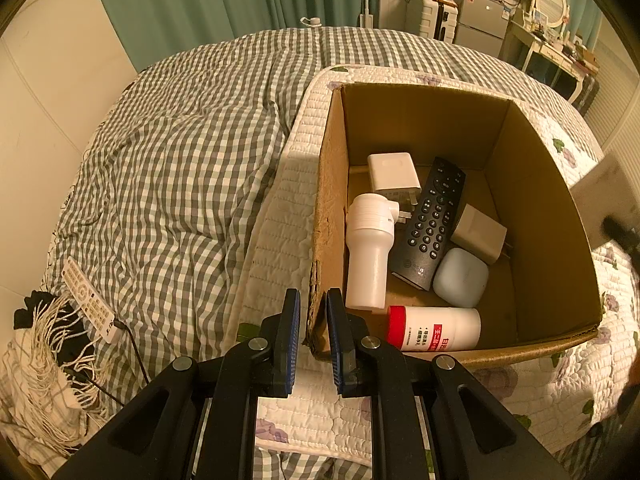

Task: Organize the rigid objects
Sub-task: 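Carry the white phone stand into the box and release it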

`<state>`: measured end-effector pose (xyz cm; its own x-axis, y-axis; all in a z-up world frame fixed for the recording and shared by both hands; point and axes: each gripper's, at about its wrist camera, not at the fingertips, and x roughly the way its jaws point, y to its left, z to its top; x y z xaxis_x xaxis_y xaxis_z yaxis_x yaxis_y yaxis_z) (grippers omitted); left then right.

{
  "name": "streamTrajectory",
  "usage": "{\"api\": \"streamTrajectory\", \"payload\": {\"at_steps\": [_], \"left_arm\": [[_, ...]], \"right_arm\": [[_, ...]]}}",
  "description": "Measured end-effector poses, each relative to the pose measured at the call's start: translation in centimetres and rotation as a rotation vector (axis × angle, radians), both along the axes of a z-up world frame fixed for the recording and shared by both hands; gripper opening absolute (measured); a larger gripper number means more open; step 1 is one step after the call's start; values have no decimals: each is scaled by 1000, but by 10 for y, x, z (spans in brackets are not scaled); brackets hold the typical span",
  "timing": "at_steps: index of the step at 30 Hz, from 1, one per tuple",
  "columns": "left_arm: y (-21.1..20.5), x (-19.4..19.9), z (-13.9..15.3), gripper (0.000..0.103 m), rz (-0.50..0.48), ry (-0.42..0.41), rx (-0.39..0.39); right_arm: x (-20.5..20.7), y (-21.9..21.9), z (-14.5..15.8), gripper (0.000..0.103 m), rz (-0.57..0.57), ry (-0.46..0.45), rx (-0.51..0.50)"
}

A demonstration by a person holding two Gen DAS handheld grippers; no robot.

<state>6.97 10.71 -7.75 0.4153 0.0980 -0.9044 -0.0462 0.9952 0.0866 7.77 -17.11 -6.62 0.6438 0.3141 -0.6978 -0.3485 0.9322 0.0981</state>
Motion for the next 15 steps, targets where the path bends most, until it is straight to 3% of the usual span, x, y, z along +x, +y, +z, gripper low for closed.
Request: {"api": "streamTrajectory", "payload": {"at_steps": [9, 15], "left_arm": [[0, 0, -1, 14, -1, 1, 1], [0, 0, -1, 14, -1, 1, 1]], "right_arm": [[10, 38, 82, 14, 87, -135, 55], [27, 89, 80, 14, 165, -126, -2]]}}
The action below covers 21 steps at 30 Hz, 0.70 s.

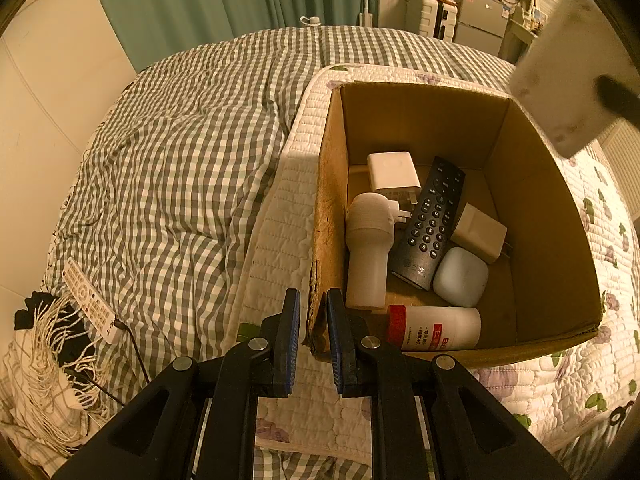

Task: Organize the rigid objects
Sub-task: 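Carry the white phone stand into the box and release it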

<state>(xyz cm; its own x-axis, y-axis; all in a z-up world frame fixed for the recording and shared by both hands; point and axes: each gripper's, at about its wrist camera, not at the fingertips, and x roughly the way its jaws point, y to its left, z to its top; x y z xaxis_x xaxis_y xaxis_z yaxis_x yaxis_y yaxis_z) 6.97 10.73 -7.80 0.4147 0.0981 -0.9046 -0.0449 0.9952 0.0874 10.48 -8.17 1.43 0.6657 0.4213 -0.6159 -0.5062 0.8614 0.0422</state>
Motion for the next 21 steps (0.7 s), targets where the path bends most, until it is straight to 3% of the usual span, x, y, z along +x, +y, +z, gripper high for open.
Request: {"api": "streamTrajectory", "payload": {"at_steps": [6, 12, 19, 21], "left_arm": [[0, 0, 0, 14, 0, 0, 0], [1, 0, -2, 14, -1, 0, -4], [1, 0, -2, 14, 0, 0, -6], [0, 0, -2, 14, -1, 3, -7]], "right_arm": [[7, 48, -47, 14, 53, 33, -160], [-3, 66, -85, 14, 99, 39, -286], [-21, 63, -83, 15, 146, 24, -268], [-26, 56, -74, 25, 153, 22, -236]]}}
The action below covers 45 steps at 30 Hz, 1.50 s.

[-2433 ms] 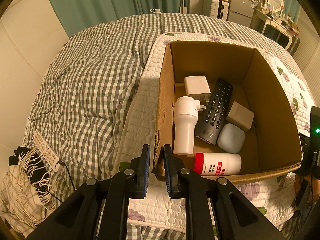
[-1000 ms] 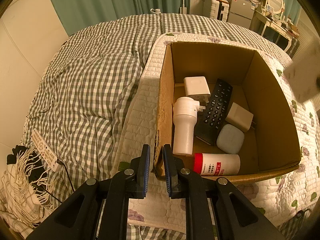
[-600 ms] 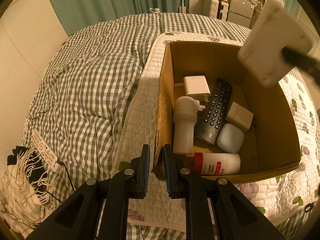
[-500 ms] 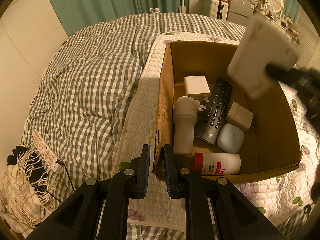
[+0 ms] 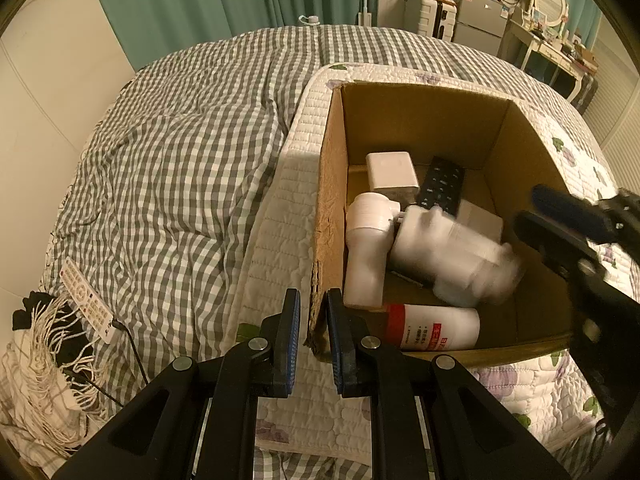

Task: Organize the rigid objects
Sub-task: 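Carry the white phone stand into the box and release it, then reach the right tool to the pink rose-printed card case on the quilt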

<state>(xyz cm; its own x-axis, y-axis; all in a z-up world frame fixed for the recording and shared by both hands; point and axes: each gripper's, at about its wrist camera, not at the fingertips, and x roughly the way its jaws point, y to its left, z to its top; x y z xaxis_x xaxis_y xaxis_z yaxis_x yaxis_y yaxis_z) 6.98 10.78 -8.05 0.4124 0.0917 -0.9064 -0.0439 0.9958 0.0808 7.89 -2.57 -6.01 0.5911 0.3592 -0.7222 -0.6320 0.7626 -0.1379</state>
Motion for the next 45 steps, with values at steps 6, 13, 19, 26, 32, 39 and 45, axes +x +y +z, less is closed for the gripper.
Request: {"api": "streamTrajectory", "payload": {"at_steps": [6, 13, 19, 26, 32, 39, 45], "left_arm": [[0, 0, 0, 14, 0, 3, 9], [1, -2, 3, 14, 0, 2, 13], [-1, -4, 5, 14, -4, 4, 19], [-3, -3, 7, 14, -1, 7, 25], [-4, -3, 7, 14, 0, 10, 19], [-4, -2, 4, 14, 5, 12, 11], [-5, -1, 4, 14, 2, 15, 18]], "right_arm": [[1, -49, 33, 61, -68, -4, 183], [31, -130, 52, 82, -279, -25, 271], [56, -184, 29, 84, -416, -6, 239], [75, -191, -42, 84, -444, 89, 148], [77, -175, -90, 84, -421, 152, 103], [81, -160, -115, 84, -389, 184, 63], [87, -147, -124, 86, -371, 165, 28]]}}
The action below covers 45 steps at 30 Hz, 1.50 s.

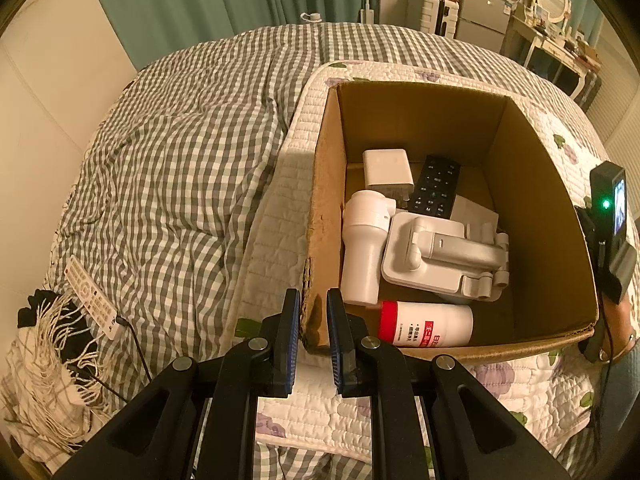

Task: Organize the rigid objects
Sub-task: 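Reach the right tool to the pink rose-printed card case on the quilt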

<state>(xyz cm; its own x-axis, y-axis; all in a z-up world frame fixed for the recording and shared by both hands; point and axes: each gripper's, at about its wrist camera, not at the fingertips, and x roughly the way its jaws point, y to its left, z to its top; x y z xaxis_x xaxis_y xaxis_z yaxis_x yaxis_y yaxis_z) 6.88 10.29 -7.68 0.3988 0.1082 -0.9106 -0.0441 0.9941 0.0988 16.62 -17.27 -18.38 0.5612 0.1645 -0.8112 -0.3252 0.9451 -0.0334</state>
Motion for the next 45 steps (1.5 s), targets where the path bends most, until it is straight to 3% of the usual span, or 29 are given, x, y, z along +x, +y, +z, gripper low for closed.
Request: {"api": "streamTrajectory", "payload": {"at_steps": [10, 13, 15, 22, 27, 45], "left_arm": [[-1, 0, -1, 14, -1, 0, 0], [-1, 1, -1, 14, -2, 0, -3], [-1, 1, -1, 14, -2, -1, -4], [-1, 1, -1, 14, -3, -1, -9], [-1, 1, -2, 14, -2, -1, -15], [3, 0, -3, 14, -5, -2, -31]], "right_arm": [[14, 1, -7, 93, 19, 34, 19], [12, 17, -15, 96, 65, 31, -80], [11, 18, -15, 96, 64, 29, -85], [7, 12, -14, 92, 54, 13, -74], [-3, 2, -4, 82, 43, -4, -36], [-24, 10, 23, 75, 112, -61, 1]]}}
